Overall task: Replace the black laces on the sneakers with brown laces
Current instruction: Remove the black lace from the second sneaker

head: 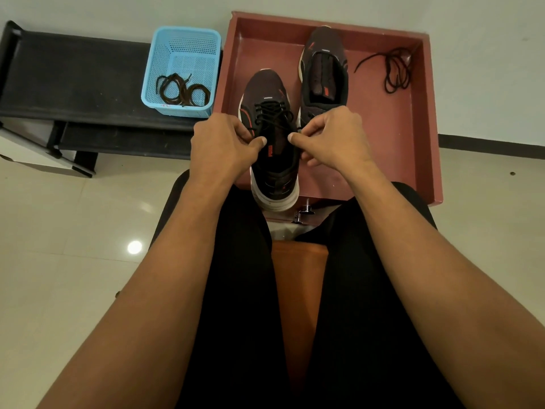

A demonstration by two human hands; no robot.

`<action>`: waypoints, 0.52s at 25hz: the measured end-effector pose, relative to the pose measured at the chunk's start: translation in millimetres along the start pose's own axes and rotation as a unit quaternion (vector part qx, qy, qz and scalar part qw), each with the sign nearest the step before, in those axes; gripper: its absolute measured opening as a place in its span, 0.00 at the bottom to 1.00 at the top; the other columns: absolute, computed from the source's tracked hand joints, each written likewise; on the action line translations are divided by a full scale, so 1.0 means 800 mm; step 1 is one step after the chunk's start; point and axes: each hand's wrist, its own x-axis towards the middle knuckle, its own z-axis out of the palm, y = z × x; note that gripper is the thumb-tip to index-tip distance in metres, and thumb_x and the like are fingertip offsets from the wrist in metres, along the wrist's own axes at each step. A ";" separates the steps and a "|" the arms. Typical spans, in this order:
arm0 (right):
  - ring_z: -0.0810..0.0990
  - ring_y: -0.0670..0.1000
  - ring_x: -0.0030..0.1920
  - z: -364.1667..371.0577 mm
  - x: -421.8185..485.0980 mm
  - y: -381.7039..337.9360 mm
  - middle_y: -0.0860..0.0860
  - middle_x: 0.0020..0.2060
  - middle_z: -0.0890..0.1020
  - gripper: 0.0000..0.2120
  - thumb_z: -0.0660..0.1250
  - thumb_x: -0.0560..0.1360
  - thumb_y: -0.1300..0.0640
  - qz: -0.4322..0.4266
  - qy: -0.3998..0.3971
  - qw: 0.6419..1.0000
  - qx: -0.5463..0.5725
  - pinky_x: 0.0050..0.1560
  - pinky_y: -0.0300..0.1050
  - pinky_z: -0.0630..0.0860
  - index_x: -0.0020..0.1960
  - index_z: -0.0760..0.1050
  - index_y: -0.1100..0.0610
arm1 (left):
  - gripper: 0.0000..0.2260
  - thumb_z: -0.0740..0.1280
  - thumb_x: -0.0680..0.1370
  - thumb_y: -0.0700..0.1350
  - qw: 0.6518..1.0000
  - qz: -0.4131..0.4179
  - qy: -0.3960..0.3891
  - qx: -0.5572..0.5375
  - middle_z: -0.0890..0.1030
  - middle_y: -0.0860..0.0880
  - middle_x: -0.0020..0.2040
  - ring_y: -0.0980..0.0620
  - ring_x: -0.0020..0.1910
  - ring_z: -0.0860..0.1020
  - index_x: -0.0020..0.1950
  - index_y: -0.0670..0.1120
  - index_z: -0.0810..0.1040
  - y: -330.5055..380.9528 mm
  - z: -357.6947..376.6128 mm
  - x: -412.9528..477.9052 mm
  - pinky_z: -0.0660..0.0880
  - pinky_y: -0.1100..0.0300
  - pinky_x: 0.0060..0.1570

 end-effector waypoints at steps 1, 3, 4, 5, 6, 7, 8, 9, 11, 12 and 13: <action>0.87 0.48 0.30 -0.003 0.001 -0.004 0.49 0.30 0.86 0.08 0.79 0.75 0.51 0.005 0.001 1.000 -0.001 0.38 0.46 0.87 0.42 0.86 0.54 | 0.10 0.78 0.74 0.55 1.000 0.015 0.019 0.004 0.79 0.58 0.34 0.60 0.37 0.80 0.44 0.52 0.82 0.004 0.000 -0.003 0.75 0.63 0.43; 0.88 0.49 0.33 -0.010 0.005 -0.012 0.50 0.32 0.87 0.06 0.79 0.75 0.51 0.030 -0.010 0.999 0.005 0.40 0.48 0.87 0.42 0.86 0.53 | 0.07 0.77 0.75 0.53 0.996 0.070 0.045 0.011 0.80 0.58 0.36 0.60 0.37 0.79 0.46 0.53 0.82 0.012 0.001 -0.005 0.76 0.63 0.42; 0.88 0.50 0.34 -0.012 0.008 -0.014 0.51 0.33 0.87 0.06 0.79 0.74 0.52 0.045 -0.020 0.999 0.013 0.41 0.49 0.87 0.42 0.87 0.53 | 0.05 0.77 0.76 0.51 0.993 0.111 0.049 0.015 0.81 0.57 0.39 0.60 0.38 0.78 0.48 0.53 0.84 0.017 0.004 -0.004 0.78 0.62 0.44; 0.89 0.51 0.35 -0.012 0.009 -0.015 0.51 0.34 0.87 0.06 0.80 0.74 0.52 0.057 -0.025 0.998 0.026 0.42 0.51 0.88 0.42 0.87 0.53 | 0.05 0.77 0.76 0.50 0.987 0.151 0.048 0.020 0.81 0.56 0.43 0.59 0.39 0.78 0.50 0.52 0.85 0.021 0.007 -0.003 0.79 0.60 0.47; 0.89 0.51 0.36 -0.009 0.010 -0.014 0.51 0.35 0.88 0.05 0.80 0.73 0.52 0.062 -0.023 0.997 0.038 0.42 0.52 0.88 0.43 0.88 0.53 | 0.07 0.76 0.76 0.48 0.981 0.186 0.041 0.029 0.82 0.54 0.47 0.58 0.41 0.78 0.54 0.52 0.86 0.026 0.012 0.000 0.79 0.59 0.50; 0.88 0.50 0.37 -0.004 0.010 -0.011 0.50 0.35 0.87 0.05 0.80 0.73 0.51 0.052 -0.011 0.998 0.036 0.43 0.52 0.87 0.43 0.88 0.52 | 0.09 0.76 0.77 0.48 0.976 0.209 0.031 0.044 0.81 0.52 0.50 0.56 0.44 0.78 0.57 0.51 0.86 0.029 0.017 0.002 0.78 0.59 0.51; 0.88 0.49 0.38 0.001 0.008 -0.006 0.48 0.35 0.87 0.05 0.80 0.73 0.50 0.031 0.008 0.999 0.019 0.44 0.51 0.87 0.44 0.88 0.51 | 0.11 0.76 0.77 0.47 0.973 0.221 0.024 0.062 0.81 0.51 0.54 0.53 0.47 0.79 0.60 0.50 0.86 0.031 0.022 0.006 0.76 0.60 0.51; 0.87 0.47 0.38 0.006 0.006 -0.002 0.46 0.35 0.87 0.06 0.80 0.73 0.49 0.009 0.024 1.000 0.003 0.43 0.50 0.87 0.44 0.89 0.50 | 0.12 0.75 0.78 0.47 0.971 0.225 0.023 0.079 0.80 0.50 0.56 0.52 0.51 0.79 0.61 0.50 0.85 0.032 0.025 0.009 0.74 0.61 0.51; 0.86 0.45 0.36 0.009 0.004 0.007 0.44 0.35 0.86 0.06 0.79 0.73 0.47 -0.011 0.034 0.999 0.003 0.43 0.49 0.86 0.45 0.89 0.49 | 0.13 0.76 0.78 0.48 0.971 0.213 0.027 0.106 0.77 0.49 0.56 0.50 0.54 0.79 0.62 0.50 0.85 0.027 0.030 0.016 0.70 0.62 0.51; 0.85 0.44 0.35 0.007 0.005 0.010 0.44 0.35 0.86 0.06 0.79 0.73 0.47 -0.012 0.031 0.999 0.011 0.43 0.49 0.86 0.45 0.89 0.49 | 0.12 0.76 0.77 0.49 0.971 0.207 0.025 0.113 0.76 0.50 0.54 0.49 0.54 0.79 0.60 0.51 0.86 0.025 0.031 0.019 0.69 0.61 0.50; 0.85 0.44 0.35 0.005 0.007 0.012 0.45 0.34 0.86 0.06 0.79 0.74 0.47 -0.010 0.027 0.999 0.019 0.44 0.50 0.86 0.44 0.89 0.48 | 0.10 0.77 0.77 0.49 0.972 0.206 0.024 0.114 0.75 0.51 0.51 0.49 0.53 0.79 0.58 0.51 0.87 0.024 0.033 0.022 0.69 0.61 0.49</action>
